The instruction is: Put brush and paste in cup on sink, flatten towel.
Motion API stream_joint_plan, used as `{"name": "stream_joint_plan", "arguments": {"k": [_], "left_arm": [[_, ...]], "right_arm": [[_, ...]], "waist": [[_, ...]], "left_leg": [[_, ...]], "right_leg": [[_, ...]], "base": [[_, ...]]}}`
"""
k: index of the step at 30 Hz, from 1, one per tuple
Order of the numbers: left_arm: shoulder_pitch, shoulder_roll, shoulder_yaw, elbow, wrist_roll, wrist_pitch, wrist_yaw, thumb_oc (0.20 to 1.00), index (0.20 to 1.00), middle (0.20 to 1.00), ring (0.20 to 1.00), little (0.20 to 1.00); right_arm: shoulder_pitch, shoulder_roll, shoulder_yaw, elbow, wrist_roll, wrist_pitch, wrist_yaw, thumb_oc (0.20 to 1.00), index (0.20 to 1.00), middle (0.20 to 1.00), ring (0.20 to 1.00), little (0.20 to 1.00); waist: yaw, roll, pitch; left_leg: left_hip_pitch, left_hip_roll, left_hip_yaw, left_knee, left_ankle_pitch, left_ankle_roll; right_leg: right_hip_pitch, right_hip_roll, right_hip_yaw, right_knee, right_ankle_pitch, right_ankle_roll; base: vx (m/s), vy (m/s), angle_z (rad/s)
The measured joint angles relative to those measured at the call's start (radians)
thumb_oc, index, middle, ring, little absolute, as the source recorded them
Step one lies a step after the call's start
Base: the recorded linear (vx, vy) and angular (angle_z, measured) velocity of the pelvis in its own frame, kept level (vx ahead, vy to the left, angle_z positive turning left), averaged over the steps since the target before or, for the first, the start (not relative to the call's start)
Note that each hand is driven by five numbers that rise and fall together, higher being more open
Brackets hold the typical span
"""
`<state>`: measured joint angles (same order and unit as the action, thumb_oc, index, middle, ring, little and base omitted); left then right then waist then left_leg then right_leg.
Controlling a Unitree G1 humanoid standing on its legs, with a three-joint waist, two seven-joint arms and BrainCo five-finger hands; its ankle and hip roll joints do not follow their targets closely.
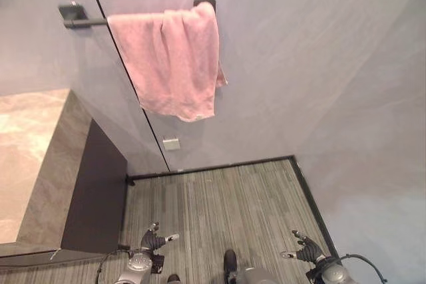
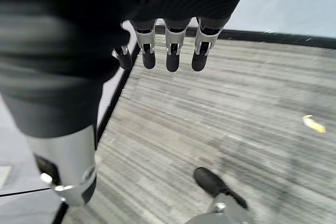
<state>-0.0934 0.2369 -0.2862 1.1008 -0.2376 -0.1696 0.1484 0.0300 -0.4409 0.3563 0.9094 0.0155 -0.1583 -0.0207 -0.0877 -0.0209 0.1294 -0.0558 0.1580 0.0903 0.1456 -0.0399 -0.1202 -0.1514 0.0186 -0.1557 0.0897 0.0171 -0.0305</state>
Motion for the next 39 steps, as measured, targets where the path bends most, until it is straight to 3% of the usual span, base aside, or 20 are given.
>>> {"name": "stream_joint_plan", "arguments": {"k": [2,4,6,8,9,11,12,13,14,15,16,17,20,22,25,30,32,35,36,39], "left_arm": [[-0.027,0.023,-0.006,-0.003,-0.001,0.0,-0.002,1.0,1.0,1.0,1.0,1.0],[-0.026,0.025,-0.012,-0.004,-0.001,0.003,-0.001,1.0,1.0,1.0,1.0,1.0],[-0.065,0.023,-0.011,-0.001,-0.023,0.006,0.001,1.0,1.0,1.0,1.0,1.0],[-0.101,0.023,-0.016,-0.002,-0.03,0.001,0.003,1.0,1.0,1.0,1.0,1.0],[-0.14,0.019,-0.054,-0.002,-0.03,-0.001,0.007,1.0,1.0,1.0,1.0,1.0],[-0.134,0.022,-0.072,-0.02,-0.03,0.0,0.006,1.0,1.0,1.0,1.0,1.0],[-0.118,0.014,-0.075,-0.03,-0.03,-0.002,0.006,1.0,1.0,1.0,1.0,1.0],[-0.109,0.003,-0.077,-0.055,-0.03,-0.003,0.007,1.0,1.0,1.0,1.0,1.0],[-0.105,0.004,-0.081,-0.085,-0.028,-0.004,0.005,1.0,1.0,1.0,1.0,1.0],[-0.098,-0.008,-0.092,-0.113,-0.027,-0.005,0.0,1.0,1.0,1.0,1.0,1.0],[-0.099,0.009,-0.083,-0.123,-0.027,-0.005,0.0,1.0,1.0,1.0,1.0,1.0],[-0.106,0.033,-0.082,-0.144,-0.027,-0.005,0.002,1.0,1.0,1.0,1.0,1.0],[-0.113,0.101,-0.079,-0.157,-0.025,-0.003,0.001,1.0,1.0,1.0,1.0,1.0],[-0.103,0.151,-0.058,-0.156,-0.019,-0.002,0.001,1.0,1.0,1.0,1.0,1.0],[-0.084,0.049,-0.037,-0.14,-0.018,-0.002,0.001,1.0,1.0,1.0,1.0,1.0],[-0.027,0.051,-0.08,-0.181,0.021,-0.002,-0.013,1.0,1.0,1.0,1.0,1.0],[-0.016,0.055,-0.06,-0.173,0.022,-0.001,-0.017,1.0,1.0,1.0,1.0,1.0],[0.013,0.087,-0.038,-0.176,0.022,-0.001,-0.023,1.0,1.0,1.0,1.0,1.0],[0.019,0.11,-0.04,-0.166,0.022,-0.002,-0.024,1.0,1.0,1.0,1.0,1.0],[0.015,0.116,-0.034,-0.115,0.022,-0.001,-0.021,1.0,1.0,1.0,1.0,1.0]], "right_arm": [[0.003,0.003,-0.001,0.002,-0.001,0.0,0.0,1.0,1.0,1.0,1.0,1.0],[0.004,-0.004,-0.001,0.006,-0.001,-0.001,-0.002,1.0,1.0,1.0,1.0,1.0],[-0.018,0.0,0.001,0.043,-0.003,0.001,-0.004,1.0,1.0,1.0,1.0,1.0],[-0.006,0.015,-0.024,0.056,-0.002,0.001,-0.02,1.0,1.0,1.0,1.0,1.0],[-0.011,0.024,-0.028,0.099,-0.002,0.003,-0.025,1.0,1.0,1.0,1.0,1.0],[-0.061,0.032,-0.025,0.15,-0.002,0.002,-0.034,1.0,1.0,1.0,1.0,1.0],[-0.095,0.025,-0.025,0.173,-0.002,0.003,-0.04,1.0,1.0,1.0,1.0,1.0],[-0.104,0.004,-0.032,0.164,-0.002,0.003,-0.041,1.0,1.0,1.0,1.0,1.0],[-0.082,-0.006,-0.045,0.142,-0.007,0.007,-0.04,1.0,1.0,1.0,1.0,1.0],[-0.072,-0.021,-0.064,0.121,-0.017,0.011,-0.041,1.0,1.0,1.0,1.0,1.0],[-0.067,-0.003,-0.061,0.093,-0.022,0.013,-0.039,1.0,1.0,1.0,1.0,1.0],[-0.069,0.003,-0.058,0.049,-0.034,0.011,-0.036,1.0,1.0,1.0,1.0,1.0],[-0.06,0.007,-0.042,-0.097,-0.038,0.007,-0.025,1.0,1.0,1.0,1.0,1.0],[-0.045,0.014,-0.041,-0.156,-0.038,0.006,-0.013,1.0,1.0,1.0,1.0,1.0],[-0.025,0.029,-0.027,-0.142,-0.038,0.007,0.004,1.0,1.0,1.0,1.0,1.0],[-0.052,0.056,-0.022,-0.16,-0.028,0.007,0.009,1.0,1.0,1.0,1.0,1.0],[-0.043,0.063,-0.022,-0.173,-0.014,0.004,0.015,1.0,1.0,1.0,1.0,1.0],[0.029,0.063,-0.02,-0.243,0.01,0.002,0.025,1.0,1.0,1.0,1.0,1.0],[0.044,0.067,-0.017,-0.234,0.01,0.003,0.027,1.0,1.0,1.0,1.0,1.0],[0.034,0.064,-0.018,-0.233,0.01,0.003,0.028,1.0,1.0,1.0,1.0,1.0]], "waist": [[0.006,-0.048,0.045],[0.017,-0.071,0.05],[0.002,-0.051,0.054],[-0.029,-0.02,0.042],[-0.028,-0.016,0.055],[-0.007,-0.043,0.048],[-0.001,-0.018,0.044],[-0.004,0.016,0.043],[-0.018,0.012,0.041],[-0.023,0.05,0.037],[-0.02,0.025,0.032],[-0.004,0.003,0.042],[-0.007,-0.035,0.041],[0.003,-0.05,0.025],[0.001,-0.037,-0.027],[-0.009,-0.047,-0.052],[-0.012,-0.035,-0.031],[-0.027,-0.057,-0.029],[-0.038,-0.084,-0.022],[-0.037,-0.091,-0.012]], "left_leg": [[-0.136,-0.036,-0.066,0.301,0.011,-0.09],[-0.2,-0.059,-0.104,0.379,0.087,-0.097],[-0.196,-0.009,-0.012,0.197,0.097,-0.068],[-0.141,0.113,0.064,-0.198,0.122,-0.076],[-0.164,0.189,0.065,-0.251,0.134,-0.088],[-0.141,0.148,0.013,-0.194,0.127,-0.08],[-0.14,0.119,-0.017,-0.134,0.115,-0.069],[-0.114,0.089,-0.039,-0.115,0.088,-0.088],[-0.091,0.034,-0.034,-0.104,0.085,-0.074],[-0.083,-0.006,-0.04,-0.096,0.055,0.01],[-0.077,-0.025,-0.016,-0.093,0.06,0.057],[-0.07,-0.05,0.005,-0.084,0.039,0.043],[-0.122,-0.136,0.076,0.034,-0.058,0.149],[-0.127,-0.205,0.09,0.075,-0.106,0.208],[-0.138,-0.237,0.1,0.078,-0.119,0.226],[-0.077,-0.246,0.137,-0.015,-0.096,0.251],[-0.004,-0.226,0.136,-0.116,-0.067,0.262],[0.022,-0.208,0.133,-0.165,-0.03,0.224],[0.024,-0.213,0.12,-0.158,-0.035,0.211],[0.036,-0.206,0.114,-0.155,-0.037,0.194]], "right_leg": [[-0.045,-0.054,0.011,0.136,-0.078,-0.017],[-0.028,-0.072,0.025,0.103,-0.078,-0.015],[0.047,-0.065,0.006,-0.066,-0.065,0.0],[0.066,-0.028,-0.018,-0.113,-0.015,0.023],[0.073,-0.02,0.001,-0.114,-0.003,0.039],[0.066,-0.057,0.063,-0.155,-0.01,0.08],[0.077,-0.066,0.071,-0.162,-0.049,0.128],[0.048,-0.063,0.056,-0.063,-0.054,0.063],[0.069,-0.086,0.071,-0.064,-0.008,0.071],[0.072,-0.081,0.086,-0.067,-0.015,0.085],[0.045,-0.122,0.108,-0.044,-0.027,0.103],[0.014,-0.144,0.118,-0.007,-0.022,0.115],[-0.025,-0.251,0.148,0.039,-0.001,0.102],[-0.029,-0.319,0.152,0.16,-0.017,0.169],[-0.025,-0.365,0.156,0.13,0.028,0.184],[-0.049,-0.349,0.147,0.175,0.073,0.209],[-0.133,-0.275,0.225,0.286,-0.017,0.222],[-0.189,-0.218,0.14,0.177,-0.053,0.216],[-0.215,-0.201,0.152,0.09,-0.015,0.218],[-0.207,-0.213,0.173,-0.089,0.088,0.207]], "base": [[-0.04,-0.051,0.22],[0.1,0.01,0.13],[0.3,0.206,0.21],[0.3,0.361,0.53],[0.38,0.458,0.15],[0.35,0.389,-0.83],[0.28,0.321,-1.12],[0.26,0.344,-0.7],[0.16,0.235,-0.49],[0.17,0.308,-0.36],[0.15,0.271,-0.69],[0.19,0.341,-0.66],[0.16,0.248,-0.39],[0.23,0.337,0.02],[0.15,0.223,0.04],[0.12,0.203,-0.37],[0.09,0.042,-0.41],[0.1,-0.073,0.11],[0.19,-0.155,0.37],[0.18,-0.168,0.16]]}}
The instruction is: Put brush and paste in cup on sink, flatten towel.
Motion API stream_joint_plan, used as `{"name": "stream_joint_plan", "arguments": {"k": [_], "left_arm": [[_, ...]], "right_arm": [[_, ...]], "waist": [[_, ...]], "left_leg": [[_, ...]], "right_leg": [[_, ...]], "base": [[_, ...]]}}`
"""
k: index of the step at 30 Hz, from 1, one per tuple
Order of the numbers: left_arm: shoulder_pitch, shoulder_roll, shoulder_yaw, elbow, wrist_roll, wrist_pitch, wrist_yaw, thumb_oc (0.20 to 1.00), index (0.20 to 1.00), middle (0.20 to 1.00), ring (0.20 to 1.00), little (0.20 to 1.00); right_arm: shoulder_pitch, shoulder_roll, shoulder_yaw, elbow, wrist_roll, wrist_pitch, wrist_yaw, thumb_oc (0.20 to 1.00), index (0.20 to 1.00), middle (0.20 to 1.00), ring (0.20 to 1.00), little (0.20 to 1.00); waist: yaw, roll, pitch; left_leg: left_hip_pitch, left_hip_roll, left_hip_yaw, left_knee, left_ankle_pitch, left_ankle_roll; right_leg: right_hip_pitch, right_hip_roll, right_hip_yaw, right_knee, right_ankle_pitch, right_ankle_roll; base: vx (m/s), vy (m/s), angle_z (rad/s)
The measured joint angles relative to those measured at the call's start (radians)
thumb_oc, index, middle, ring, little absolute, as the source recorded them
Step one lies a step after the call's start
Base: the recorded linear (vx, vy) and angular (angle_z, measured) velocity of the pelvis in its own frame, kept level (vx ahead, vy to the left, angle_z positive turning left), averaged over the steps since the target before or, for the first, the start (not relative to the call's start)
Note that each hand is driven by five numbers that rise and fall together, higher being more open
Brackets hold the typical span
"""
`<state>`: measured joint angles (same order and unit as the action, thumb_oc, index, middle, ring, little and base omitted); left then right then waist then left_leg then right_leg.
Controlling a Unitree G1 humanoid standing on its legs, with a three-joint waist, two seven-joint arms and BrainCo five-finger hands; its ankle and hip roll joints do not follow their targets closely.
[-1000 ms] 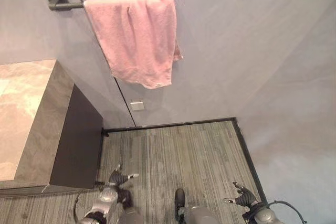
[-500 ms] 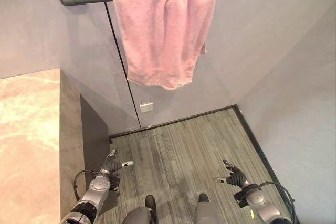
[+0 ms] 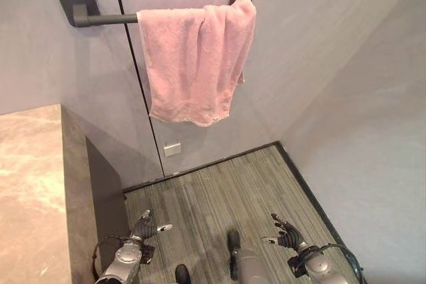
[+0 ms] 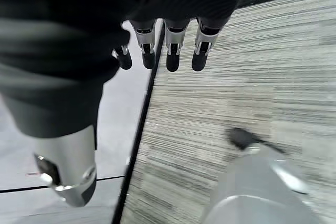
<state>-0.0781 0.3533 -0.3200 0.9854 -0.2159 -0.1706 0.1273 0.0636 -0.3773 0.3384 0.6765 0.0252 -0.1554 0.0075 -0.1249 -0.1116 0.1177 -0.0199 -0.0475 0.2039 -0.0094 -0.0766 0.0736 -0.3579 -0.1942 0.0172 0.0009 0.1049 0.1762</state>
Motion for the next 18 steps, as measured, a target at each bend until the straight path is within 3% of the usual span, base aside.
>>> {"name": "stream_joint_plan", "arguments": {"k": [2,4,5,6,7,8,10,12,14,16,17,18], "left_arm": [[-0.001,-0.01,0.024,0.012,-0.001,0.0,0.005,1.0,1.0,1.0,1.0,1.0],[-0.002,-0.011,0.03,0.012,-0.002,-0.001,0.008,1.0,1.0,1.0,1.0,1.0],[0.002,-0.005,0.035,0.019,-0.004,-0.001,0.012,1.0,1.0,1.0,1.0,1.0],[-0.001,-0.018,0.039,0.025,-0.007,-0.001,0.019,1.0,1.0,1.0,1.0,1.0],[0.006,-0.049,0.062,0.026,-0.012,-0.001,0.022,1.0,1.0,1.0,1.0,1.0],[0.005,-0.067,0.062,0.035,-0.014,0.0,0.023,1.0,1.0,1.0,1.0,1.0],[-0.004,-0.075,0.063,0.051,-0.024,0.0,0.021,1.0,1.0,1.0,1.0,1.0],[-0.012,-0.081,0.065,0.062,-0.056,0.0,0.019,1.0,1.0,1.0,1.0,1.0],[-0.028,-0.088,0.062,0.062,-0.061,0.0,0.015,1.0,1.0,1.0,1.0,1.0],[-0.048,-0.089,0.064,0.057,-0.062,0.0,0.015,1.0,1.0,1.0,1.0,1.0],[-0.046,-0.088,0.066,0.053,-0.062,0.001,0.015,1.0,1.0,1.0,1.0,1.0],[-0.049,-0.093,0.066,0.052,-0.062,0.001,0.015,1.0,1.0,1.0,1.0,1.0]], "right_arm": [[-0.029,0.001,-0.002,0.002,0.0,0.0,-0.001,1.0,1.0,1.0,1.0,1.0],[-0.028,0.001,-0.001,0.004,0.0,-0.001,-0.001,1.0,1.0,1.0,1.0,1.0],[-0.024,0.004,0.005,0.004,0.0,-0.001,0.0,1.0,1.0,1.0,1.0,1.0],[-0.035,-0.006,0.006,0.008,0.0,0.0,0.0,1.0,1.0,1.0,1.0,1.0],[-0.049,-0.022,0.005,0.005,0.0,0.001,0.0,1.0,1.0,1.0,1.0,1.0],[-0.055,-0.035,0.011,-0.001,0.0,0.002,0.003,1.0,1.0,1.0,1.0,1.0],[-0.071,-0.046,0.007,-0.001,0.0,0.001,0.001,1.0,1.0,1.0,1.0,1.0],[-0.077,-0.071,0.006,-0.03,-0.001,0.001,0.0,1.0,1.0,1.0,1.0,1.0],[-0.07,-0.099,-0.002,-0.035,-0.001,0.0,-0.002,1.0,1.0,1.0,1.0,1.0],[-0.041,-0.116,-0.032,-0.04,-0.002,-0.001,-0.003,1.0,1.0,1.0,1.0,1.0],[-0.033,-0.124,-0.035,-0.04,-0.002,0.001,-0.005,1.0,1.0,1.0,1.0,1.0],[-0.029,-0.137,-0.038,-0.042,-0.002,0.0,-0.005,1.0,1.0,1.0,1.0,1.0]], "waist": [[-0.001,0.003,0.022],[-0.004,-0.005,0.025],[-0.002,-0.019,0.021],[-0.001,0.001,0.029],[0.0,0.044,0.032],[0.003,0.064,0.027],[0.0,0.058,0.018],[-0.004,0.039,0.006],[-0.007,0.019,0.001],[-0.007,0.008,0.007],[0.001,0.006,0.01],[-0.003,0.014,0.012]], "left_leg": [[0.037,0.01,-0.03,0.002,-0.017,-0.029],[0.074,0.015,-0.059,-0.003,-0.035,-0.063],[0.092,0.02,-0.07,-0.002,-0.053,-0.093],[0.102,0.061,-0.089,0.009,-0.071,-0.116],[0.119,0.123,-0.101,0.0,-0.063,-0.147],[0.127,0.168,-0.11,0.003,-0.058,-0.156],[0.127,0.226,-0.133,0.035,-0.025,-0.148],[0.095,0.26,-0.173,0.086,0.02,-0.171],[0.082,0.27,-0.199,0.139,0.065,-0.2],[-0.053,0.278,-0.262,0.397,0.134,-0.294],[-0.131,0.246,-0.293,0.535,0.141,-0.306],[-0.178,0.218,-0.303,0.576,0.174,-0.301]], "right_leg": [[0.027,-0.037,0.001,-0.095,0.082,0.015],[0.062,-0.051,0.006,-0.086,0.081,0.018],[0.098,-0.039,0.018,-0.083,0.065,0.019],[0.105,0.001,0.023,-0.059,0.131,0.008],[0.112,0.052,-0.035,-0.03,0.103,-0.015],[0.122,0.097,-0.058,-0.017,0.079,-0.046],[0.153,0.157,-0.068,-0.021,0.051,-0.087],[0.175,0.18,-0.095,-0.024,0.028,-0.119],[0.195,0.195,-0.114,-0.023,0.009,-0.152],[0.23,0.207,-0.122,-0.021,-0.026,-0.197],[0.247,0.208,-0.128,-0.018,-0.031,-0.235],[0.25,0.215,-0.135,-0.004,-0.048,-0.253]], "base": [[0.22,-0.203,0.26],[0.21,-0.211,0.46],[0.26,-0.319,0.46],[0.36,-0.418,0.38],[0.32,-0.33,0.31],[0.33,-0.32,0.23],[0.29,-0.305,0.13],[0.19,-0.209,0.19],[0.2,-0.242,0.33],[0.09,-0.2,0.27],[0.1,-0.182,0.04],[0.12,-0.103,0.08]]}}
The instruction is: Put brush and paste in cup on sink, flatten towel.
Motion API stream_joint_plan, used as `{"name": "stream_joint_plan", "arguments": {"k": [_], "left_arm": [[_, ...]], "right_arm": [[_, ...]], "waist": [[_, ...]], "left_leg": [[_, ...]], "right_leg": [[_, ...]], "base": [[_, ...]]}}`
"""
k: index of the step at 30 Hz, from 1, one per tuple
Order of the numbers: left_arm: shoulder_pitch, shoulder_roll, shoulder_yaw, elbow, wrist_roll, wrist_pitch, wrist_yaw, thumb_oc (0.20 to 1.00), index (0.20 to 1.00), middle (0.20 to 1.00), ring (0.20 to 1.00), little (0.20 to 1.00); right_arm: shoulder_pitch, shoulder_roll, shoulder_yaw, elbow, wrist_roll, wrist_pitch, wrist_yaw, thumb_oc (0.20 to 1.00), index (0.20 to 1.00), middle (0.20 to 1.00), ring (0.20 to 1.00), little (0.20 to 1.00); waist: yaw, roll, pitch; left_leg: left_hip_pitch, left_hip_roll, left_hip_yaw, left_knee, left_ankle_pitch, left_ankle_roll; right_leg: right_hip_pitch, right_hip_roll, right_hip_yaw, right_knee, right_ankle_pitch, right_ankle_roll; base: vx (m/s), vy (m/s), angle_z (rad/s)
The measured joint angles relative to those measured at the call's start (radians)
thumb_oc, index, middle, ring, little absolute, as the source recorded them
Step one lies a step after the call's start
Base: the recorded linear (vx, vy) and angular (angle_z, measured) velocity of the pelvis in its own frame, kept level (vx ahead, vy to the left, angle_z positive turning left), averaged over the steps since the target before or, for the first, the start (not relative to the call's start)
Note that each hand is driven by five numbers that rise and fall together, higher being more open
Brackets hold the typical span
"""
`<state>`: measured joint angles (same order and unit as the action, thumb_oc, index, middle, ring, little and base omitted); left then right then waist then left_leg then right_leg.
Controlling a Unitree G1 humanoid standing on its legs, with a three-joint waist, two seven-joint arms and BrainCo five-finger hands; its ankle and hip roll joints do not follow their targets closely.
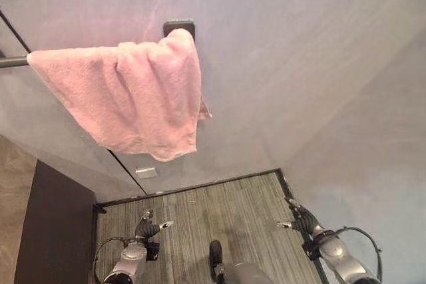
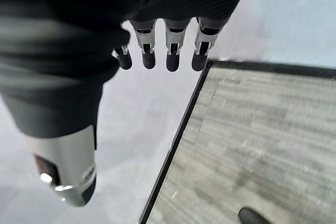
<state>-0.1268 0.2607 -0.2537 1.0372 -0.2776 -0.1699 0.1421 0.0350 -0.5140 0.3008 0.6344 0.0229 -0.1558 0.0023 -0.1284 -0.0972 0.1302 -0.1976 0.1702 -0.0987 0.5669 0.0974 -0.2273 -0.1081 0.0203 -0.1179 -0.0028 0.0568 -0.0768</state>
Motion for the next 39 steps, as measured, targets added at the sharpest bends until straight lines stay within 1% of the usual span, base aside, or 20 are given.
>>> {"name": "stream_joint_plan", "arguments": {"k": [1,2,4,6,7,9,12,14,16,18,22,23,24,26,28,30,32,33,34,39], "left_arm": [[-0.008,0.003,-0.005,-0.001,0.0,0.0,0.001,1.0,1.0,1.0,1.0,1.0],[-0.024,0.008,-0.005,0.001,0.0,0.0,0.001,1.0,1.0,1.0,1.0,1.0],[-0.029,0.012,-0.007,0.001,0.0,0.001,0.001,1.0,1.0,1.0,1.0,1.0],[-0.029,0.014,-0.011,0.003,0.0,0.003,0.002,1.0,1.0,1.0,1.0,1.0],[-0.027,0.018,-0.035,0.009,0.001,0.005,0.003,1.0,1.0,1.0,1.0,1.0],[-0.024,0.013,-0.046,-0.006,0.001,0.003,0.003,1.0,1.0,1.0,1.0,1.0],[-0.039,0.02,-0.068,-0.008,0.004,0.004,0.001,1.0,1.0,1.0,1.0,1.0],[-0.044,0.019,-0.067,-0.007,0.011,-0.001,0.001,1.0,1.0,1.0,1.0,1.0],[-0.052,0.025,-0.062,-0.005,0.013,-0.001,0.002,1.0,1.0,1.0,1.0,1.0],[-0.056,0.031,-0.062,-0.002,0.013,-0.001,0.003,1.0,1.0,1.0,1.0,1.0],[-0.029,0.035,-0.062,-0.009,0.013,-0.001,0.005,1.0,1.0,1.0,1.0,1.0],[-0.023,0.034,-0.064,-0.009,0.015,0.0,0.005,1.0,1.0,1.0,1.0,1.0],[-0.017,0.04,-0.067,-0.013,0.019,-0.001,0.006,1.0,1.0,1.0,1.0,1.0],[0.002,0.061,-0.067,-0.031,0.021,-0.001,0.006,1.0,1.0,1.0,1.0,1.0],[0.018,0.081,-0.068,-0.039,0.022,-0.001,0.007,1.0,1.0,1.0,1.0,1.0],[0.05,0.111,-0.073,-0.08,0.023,0.0,0.006,1.0,1.0,1.0,1.0,1.0],[0.061,0.117,-0.073,-0.095,0.024,-0.001,0.001,1.0,1.0,1.0,1.0,1.0],[0.061,0.108,-0.075,-0.097,0.025,-0.001,-0.001,1.0,1.0,1.0,1.0,1.0],[0.067,0.106,-0.076,-0.112,0.041,-0.001,-0.005,1.0,1.0,1.0,1.0,1.0],[0.126,0.124,-0.079,-0.243,0.062,-0.003,-0.033,1.0,1.0,1.0,1.0,1.0]], "right_arm": [[0.019,-0.001,-0.002,0.013,0.0,-0.001,-0.003,1.0,1.0,1.0,1.0,1.0],[0.036,0.009,-0.005,0.029,0.0,0.003,-0.006,1.0,1.0,1.0,1.0,1.0],[0.042,0.029,-0.007,0.061,0.002,0.004,-0.017,1.0,1.0,1.0,1.0,1.0],[0.038,0.041,-0.006,0.067,0.002,0.004,-0.019,1.0,1.0,1.0,1.0,1.0],[0.028,0.057,-0.006,0.093,0.002,0.002,-0.025,1.0,1.0,1.0,1.0,1.0],[0.029,0.06,-0.001,0.1,0.001,0.002,-0.023,1.0,1.0,1.0,1.0,1.0],[-0.009,0.06,0.035,0.088,-0.007,0.007,-0.019,1.0,1.0,1.0,1.0,1.0],[-0.011,0.062,0.032,0.077,-0.009,0.007,-0.018,1.0,1.0,1.0,1.0,1.0],[-0.009,0.067,0.034,0.08,-0.01,0.008,-0.018,1.0,1.0,1.0,1.0,1.0],[-0.011,0.072,0.035,0.081,-0.029,0.01,-0.017,1.0,1.0,1.0,1.0,1.0],[0.002,0.073,0.034,0.079,-0.042,0.01,-0.015,1.0,1.0,1.0,1.0,1.0],[0.009,0.071,0.034,0.078,-0.042,0.01,-0.015,1.0,1.0,1.0,1.0,1.0],[0.024,0.078,0.034,0.078,-0.042,0.01,-0.013,1.0,1.0,1.0,1.0,1.0],[0.024,0.1,0.035,0.079,-0.042,0.01,-0.014,1.0,1.0,1.0,1.0,1.0],[0.021,0.12,0.035,0.078,-0.042,0.01,-0.014,1.0,1.0,1.0,1.0,1.0],[0.01,0.139,0.035,0.079,-0.041,0.009,-0.014,1.0,1.0,1.0,1.0,1.0],[0.001,0.142,0.035,0.094,-0.039,0.006,-0.015,1.0,1.0,1.0,1.0,1.0],[-0.003,0.131,0.033,0.092,-0.038,0.006,-0.015,1.0,1.0,1.0,1.0,1.0],[0.001,0.121,0.034,0.088,-0.037,0.005,-0.015,1.0,1.0,1.0,1.0,1.0],[-0.029,0.102,0.034,0.078,-0.037,0.002,-0.016,1.0,1.0,1.0,1.0,1.0]], "waist": [[0.0,-0.011,0.007],[-0.006,-0.021,0.009],[-0.021,-0.02,0.007],[-0.024,-0.013,0.015],[-0.027,-0.006,0.009],[-0.024,-0.001,0.002],[-0.037,0.007,-0.006],[-0.052,0.028,-0.018],[-0.051,0.05,-0.027],[-0.04,0.056,-0.025],[-0.026,0.066,-0.019],[-0.024,0.071,-0.015],[-0.017,0.069,-0.013],[-0.004,0.054,-0.005],[0.008,0.031,-0.006],[0.012,-0.001,-0.012],[0.006,-0.007,-0.017],[0.003,-0.001,-0.015],[0.001,0.004,-0.013],[0.011,0.028,-0.008]], "left_leg": [[-0.049,0.001,0.003,0.08,0.013,0.007],[-0.069,0.002,0.072,0.039,-0.029,0.052],[-0.051,0.016,0.179,-0.279,-0.052,0.06],[-0.004,0.04,0.218,-0.563,-0.043,0.051],[0.008,0.064,0.247,-0.65,-0.021,0.04],[0.007,0.077,0.247,-0.655,0.028,0.043],[0.011,-0.027,0.187,-0.46,-0.018,0.1],[0.073,-0.091,0.254,-0.548,-0.025,0.121],[0.113,-0.105,0.283,-0.607,-0.056,0.174],[0.125,-0.119,0.33,-0.616,-0.057,0.222],[0.134,-0.164,0.362,-0.611,-0.081,0.289],[0.133,-0.179,0.363,-0.598,-0.086,0.294],[0.138,-0.2,0.364,-0.607,-0.088,0.3],[0.144,-0.208,0.37,-0.609,-0.086,0.305],[0.144,-0.208,0.373,-0.611,-0.086,0.306],[0.145,-0.213,0.366,-0.619,-0.085,0.303],[0.145,-0.205,0.344,-0.637,-0.076,0.292],[0.143,-0.19,0.323,-0.641,-0.063,0.273],[0.144,-0.184,0.314,-0.64,-0.059,0.265],[0.157,-0.126,0.298,-0.655,-0.038,0.219]], "right_leg": [[0.006,-0.001,-0.01,-0.005,-0.024,-0.014],[0.023,-0.009,-0.032,-0.029,-0.011,-0.001],[0.042,0.001,-0.038,-0.083,-0.003,0.053],[0.052,0.024,-0.037,-0.082,0.006,0.044],[0.06,0.045,-0.035,-0.082,-0.011,0.07],[0.077,0.062,-0.03,-0.082,-0.014,0.058],[0.096,0.05,0.034,-0.063,-0.028,0.07],[0.108,0.04,0.058,-0.064,-0.029,0.072],[0.105,0.035,0.085,-0.062,-0.029,0.072],[0.066,0.012,0.107,-0.006,-0.06,0.108],[0.012,-0.09,0.043,0.115,-0.121,0.127],[0.003,-0.159,0.039,0.141,-0.124,0.154],[-0.002,-0.263,0.045,0.154,-0.096,0.219],[-0.001,-0.336,0.042,0.141,-0.056,0.281],[0.004,-0.355,0.035,0.101,-0.018,0.311],[0.007,-0.321,0.03,0.062,0.033,0.314],[0.011,-0.23,0.111,0.022,-0.046,0.297],[0.036,-0.2,0.148,-0.003,-0.041,0.25],[0.054,-0.187,0.17,-0.019,-0.04,0.254],[0.092,-0.137,0.113,-0.079,-0.015,0.218]], "base": [[0.2,0.0,0.4],[0.14,0.052,0.38],[0.2,0.183,0.38],[0.2,0.237,-0.03],[0.13,0.177,-0.21],[0.17,0.317,-0.38],[0.16,0.333,-0.55],[0.1,0.279,-0.36],[0.07,0.305,-0.44],[0.05,0.216,-0.36],[0.03,0.146,-0.18],[0.02,0.162,-0.05],[0.02,0.162,0.04],[0.01,0.079,-0.04],[0.02,0.071,-0.06],[0.06,0.052,0.04],[0.04,-0.007,0.26],[0.02,-0.023,0.4],[0.02,-0.035,0.37],[0.03,-0.115,0.07]]}}
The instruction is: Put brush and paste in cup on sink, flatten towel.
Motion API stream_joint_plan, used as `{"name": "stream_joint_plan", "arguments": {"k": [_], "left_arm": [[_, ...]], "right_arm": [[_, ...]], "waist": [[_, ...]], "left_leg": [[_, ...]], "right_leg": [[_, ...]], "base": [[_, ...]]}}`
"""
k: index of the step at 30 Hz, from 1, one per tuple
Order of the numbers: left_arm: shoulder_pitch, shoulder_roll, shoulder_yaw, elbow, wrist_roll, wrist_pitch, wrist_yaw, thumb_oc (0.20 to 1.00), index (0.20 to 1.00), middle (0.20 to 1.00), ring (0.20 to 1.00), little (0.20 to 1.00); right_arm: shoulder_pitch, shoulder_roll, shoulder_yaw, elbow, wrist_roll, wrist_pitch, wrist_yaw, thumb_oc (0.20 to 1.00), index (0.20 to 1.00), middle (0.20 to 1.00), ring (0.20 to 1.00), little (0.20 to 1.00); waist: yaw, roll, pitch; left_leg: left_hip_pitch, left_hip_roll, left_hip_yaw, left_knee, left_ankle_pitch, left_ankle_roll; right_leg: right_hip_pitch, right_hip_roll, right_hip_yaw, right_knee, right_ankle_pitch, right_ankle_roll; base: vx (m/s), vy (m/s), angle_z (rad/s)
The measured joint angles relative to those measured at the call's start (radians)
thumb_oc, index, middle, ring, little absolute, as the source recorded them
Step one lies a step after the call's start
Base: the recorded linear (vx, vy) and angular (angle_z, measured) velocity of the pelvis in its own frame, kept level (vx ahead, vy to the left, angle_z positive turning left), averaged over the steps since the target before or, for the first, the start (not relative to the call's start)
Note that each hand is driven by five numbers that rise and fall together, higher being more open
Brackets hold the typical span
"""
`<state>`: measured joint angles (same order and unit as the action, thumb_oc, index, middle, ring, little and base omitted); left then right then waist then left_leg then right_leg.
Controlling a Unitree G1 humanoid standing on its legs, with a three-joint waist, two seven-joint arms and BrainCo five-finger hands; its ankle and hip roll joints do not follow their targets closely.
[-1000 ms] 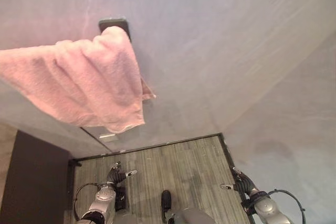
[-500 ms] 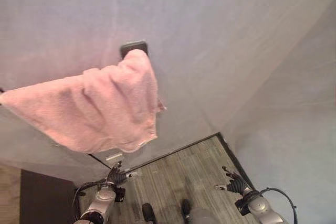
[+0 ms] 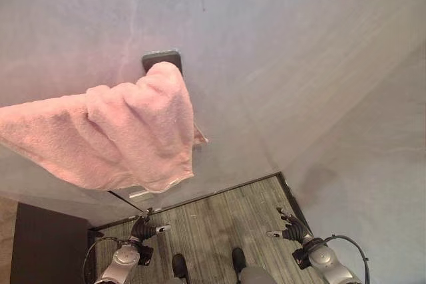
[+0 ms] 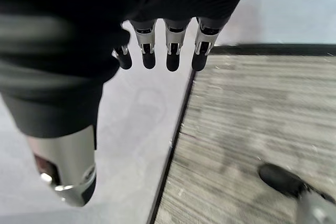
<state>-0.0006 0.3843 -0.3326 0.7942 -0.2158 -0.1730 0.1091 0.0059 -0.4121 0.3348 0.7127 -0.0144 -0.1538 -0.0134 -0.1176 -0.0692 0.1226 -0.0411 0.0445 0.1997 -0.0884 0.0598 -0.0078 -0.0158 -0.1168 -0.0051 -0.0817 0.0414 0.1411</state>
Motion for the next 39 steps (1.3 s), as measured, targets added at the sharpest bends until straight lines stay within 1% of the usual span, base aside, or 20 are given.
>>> {"name": "stream_joint_plan", "arguments": {"k": [1,6,7,8,10,13,14,15,16,17,18,20,22,25,28,31,33,34,36,39], "left_arm": [[0.003,0.001,0.001,-0.001,0.0,0.001,-0.006,1.0,1.0,1.0,1.0,1.0],[0.125,0.052,0.017,-0.234,-0.002,0.003,-0.049,1.0,1.0,1.0,1.0,1.0],[0.162,0.074,0.017,-0.3,-0.002,0.002,-0.056,1.0,1.0,1.0,1.0,1.0],[0.207,0.11,0.016,-0.365,0.0,0.019,-0.085,1.0,1.0,1.0,1.0,1.0],[0.315,0.306,0.022,-0.579,0.002,0.006,-0.138,1.0,1.0,1.0,1.0,1.0],[0.353,0.392,0.028,-0.614,0.002,0.007,-0.197,1.0,1.0,1.0,1.0,1.0],[0.394,0.488,0.038,-0.688,-0.001,0.01,-0.244,1.0,1.0,1.0,1.0,1.0],[0.421,0.537,0.049,-0.732,-0.002,0.006,-0.265,1.0,1.0,1.0,1.0,1.0],[0.439,0.588,0.076,-0.762,-0.009,0.01,-0.292,1.0,1.0,1.0,1.0,1.0],[0.497,0.722,0.13,-0.868,-0.024,0.01,-0.337,1.0,1.0,1.0,1.0,1.0],[0.521,0.753,0.169,-0.901,-0.042,0.01,-0.353,1.0,1.0,1.0,1.0,1.0],[0.558,0.869,0.237,-0.996,-0.136,0.015,-0.408,1.0,1.0,1.0,1.0,1.0],[0.565,0.868,0.285,-1.014,-0.188,0.011,-0.443,1.0,1.0,1.0,1.0,1.0],[0.617,0.98,0.321,-1.101,-0.329,0.033,-0.518,1.0,1.0,1.0,1.0,1.0],[0.645,0.985,0.357,-1.113,-0.377,0.036,-0.534,1.0,1.0,1.0,1.0,1.0],[0.706,0.982,0.548,-1.029,-0.444,0.032,-0.511,1.0,1.0,1.0,1.0,1.0],[0.72,1.003,0.59,-0.962,-0.442,0.032,-0.476,1.0,1.0,1.0,1.0,1.0],[0.73,0.997,0.669,-0.943,-0.442,0.03,-0.448,1.0,1.0,1.0,1.0,1.0],[0.733,0.995,0.696,-0.918,-0.431,0.025,-0.425,1.0,1.0,1.0,1.0,1.0],[0.738,0.939,0.759,-0.912,-0.408,0.022,-0.396,1.0,1.0,1.0,1.0,1.0]], "right_arm": [[-0.006,-0.002,0.0,0.001,0.0,0.0,0.001,1.0,1.0,1.0,1.0,1.0],[0.034,-0.041,-0.008,-0.072,0.002,0.001,0.01,1.0,1.0,1.0,1.0,1.0],[0.057,-0.044,-0.042,-0.106,0.011,-0.001,0.014,1.0,1.0,1.0,1.0,1.0],[0.069,-0.065,-0.061,-0.171,0.023,0.005,0.025,1.0,1.0,1.0,1.0,1.0],[0.121,-0.131,-0.125,-0.317,0.048,-0.021,0.042,1.0,1.0,1.0,1.0,1.0],[0.124,-0.185,-0.125,-0.395,0.067,-0.02,0.082,1.0,1.0,1.0,1.0,1.0],[0.105,-0.206,-0.115,-0.421,0.084,-0.02,0.102,1.0,1.0,1.0,1.0,1.0],[0.105,-0.218,-0.11,-0.432,0.088,-0.024,0.11,1.0,1.0,1.0,1.0,1.0],[0.09,-0.222,-0.104,-0.433,0.103,-0.021,0.119,1.0,1.0,1.0,1.0,1.0],[0.075,-0.241,-0.077,-0.472,0.126,-0.019,0.133,1.0,1.0,1.0,1.0,1.0],[0.069,-0.242,-0.068,-0.492,0.13,-0.019,0.14,1.0,1.0,1.0,1.0,1.0],[0.063,-0.258,-0.033,-0.58,0.169,-0.017,0.166,1.0,1.0,1.0,1.0,1.0],[0.035,-0.26,-0.001,-0.631,0.194,-0.027,0.19,1.0,1.0,1.0,1.0,1.0],[-0.014,-0.29,0.048,-0.671,0.222,-0.019,0.22,1.0,1.0,1.0,1.0,1.0],[-0.074,-0.304,0.055,-0.685,0.26,-0.008,0.236,1.0,1.0,1.0,1.0,1.0],[-0.167,-0.376,0.089,-0.781,0.367,0.003,0.237,1.0,1.0,1.0,1.0,1.0],[-0.247,-0.385,0.117,-0.781,0.412,0.013,0.233,1.0,1.0,1.0,1.0,1.0],[-0.316,-0.38,0.169,-0.782,0.432,0.015,0.234,1.0,1.0,1.0,1.0,1.0],[-0.33,-0.371,0.168,-0.782,0.433,0.022,0.233,1.0,1.0,1.0,1.0,1.0],[-0.329,-0.371,0.157,-0.786,0.434,0.032,0.234,1.0,1.0,1.0,1.0,1.0]], "waist": [[0.0,0.001,0.0],[0.009,0.021,-0.005],[0.015,0.028,-0.009],[0.039,0.043,-0.014],[0.042,0.058,-0.028],[0.051,0.077,-0.044],[0.05,0.078,-0.047],[0.049,0.075,-0.05],[0.058,0.079,-0.053],[0.062,0.072,-0.056],[0.063,0.071,-0.058],[0.079,0.072,-0.059],[0.078,0.079,-0.063],[0.1,0.074,-0.068],[0.12,0.076,-0.069],[0.139,0.071,-0.071],[0.192,0.076,-0.069],[0.209,0.07,-0.067],[0.243,0.066,-0.066],[0.247,0.058,-0.061]], "left_leg": [[0.003,0.006,-0.001,0.0,0.001,-0.002],[-0.023,0.028,-0.079,-0.001,0.016,-0.033],[-0.031,0.032,-0.089,0.0,0.02,-0.04],[-0.033,0.036,-0.104,-0.001,0.024,-0.043],[-0.029,0.039,-0.129,-0.001,0.025,-0.046],[-0.028,0.038,-0.133,-0.005,0.025,-0.047],[-0.028,0.039,-0.133,-0.004,0.025,-0.047],[-0.029,0.04,-0.133,-0.001,0.025,-0.047],[-0.028,0.038,-0.133,-0.005,0.026,-0.047],[-0.029,0.037,-0.134,-0.004,0.025,-0.047],[-0.028,0.036,-0.134,-0.004,0.025,-0.047],[-0.03,0.033,-0.137,-0.005,0.025,-0.047],[-0.03,0.029,-0.139,-0.001,0.026,-0.047],[-0.035,0.023,-0.162,-0.001,0.027,-0.047],[-0.048,0.017,-0.168,-0.001,0.03,-0.045],[-0.052,0.015,-0.197,-0.001,0.037,-0.047],[-0.063,0.009,-0.216,-0.001,0.038,-0.047],[-0.068,0.008,-0.233,-0.001,0.041,-0.05],[-0.07,0.003,-0.243,-0.001,0.041,-0.05],[-0.075,-0.002,-0.252,-0.001,0.041,-0.05]], "right_leg": [[0.006,0.005,-0.003,-0.003,0.0,-0.002],[0.018,0.032,-0.065,-0.011,-0.014,-0.026],[0.017,0.037,-0.085,-0.006,-0.016,-0.032],[0.021,0.041,-0.09,-0.012,-0.02,-0.037],[0.039,0.046,-0.117,-0.012,-0.028,-0.042],[0.041,0.045,-0.12,-0.012,-0.031,-0.043],[0.041,0.047,-0.119,-0.012,-0.031,-0.043],[0.04,0.047,-0.119,-0.006,-0.031,-0.043],[0.042,0.045,-0.119,-0.009,-0.031,-0.043],[0.041,0.045,-0.119,-0.004,-0.031,-0.043],[0.042,0.044,-0.119,-0.004,-0.031,-0.043],[0.044,0.041,-0.121,-0.004,-0.03,-0.043],[0.045,0.039,-0.125,-0.004,-0.03,-0.042],[0.052,0.035,-0.147,-0.004,-0.034,-0.039],[0.054,0.031,-0.165,-0.004,-0.036,-0.037],[0.056,0.032,-0.193,-0.004,-0.041,-0.038],[0.061,0.03,-0.209,-0.004,-0.046,-0.033],[0.061,0.031,-0.228,-0.004,-0.049,-0.032],[0.065,0.028,-0.236,-0.004,-0.053,-0.031],[0.066,0.025,-0.248,-0.003,-0.057,-0.029]], "base": [[0.06,-0.209,0.12],[0.02,-0.127,0.39],[0.04,-0.102,0.34],[0.05,-0.112,0.32],[0.05,-0.043,0.35],[0.02,-0.002,0.1],[0.0,0.0,0.0],[0.0,0.0,0.0],[0.0,0.0,0.0],[0.0,0.0,0.0],[0.0,0.0,0.0],[0.0,0.002,0.05],[0.01,0.004,0.11],[0.01,0.007,0.19],[0.0,0.0,0.1],[-0.01,-0.001,0.29],[-0.02,-0.009,0.35],[-0.02,0.002,0.37],[0.0,0.008,0.24],[0.0,0.012,0.13]]}}
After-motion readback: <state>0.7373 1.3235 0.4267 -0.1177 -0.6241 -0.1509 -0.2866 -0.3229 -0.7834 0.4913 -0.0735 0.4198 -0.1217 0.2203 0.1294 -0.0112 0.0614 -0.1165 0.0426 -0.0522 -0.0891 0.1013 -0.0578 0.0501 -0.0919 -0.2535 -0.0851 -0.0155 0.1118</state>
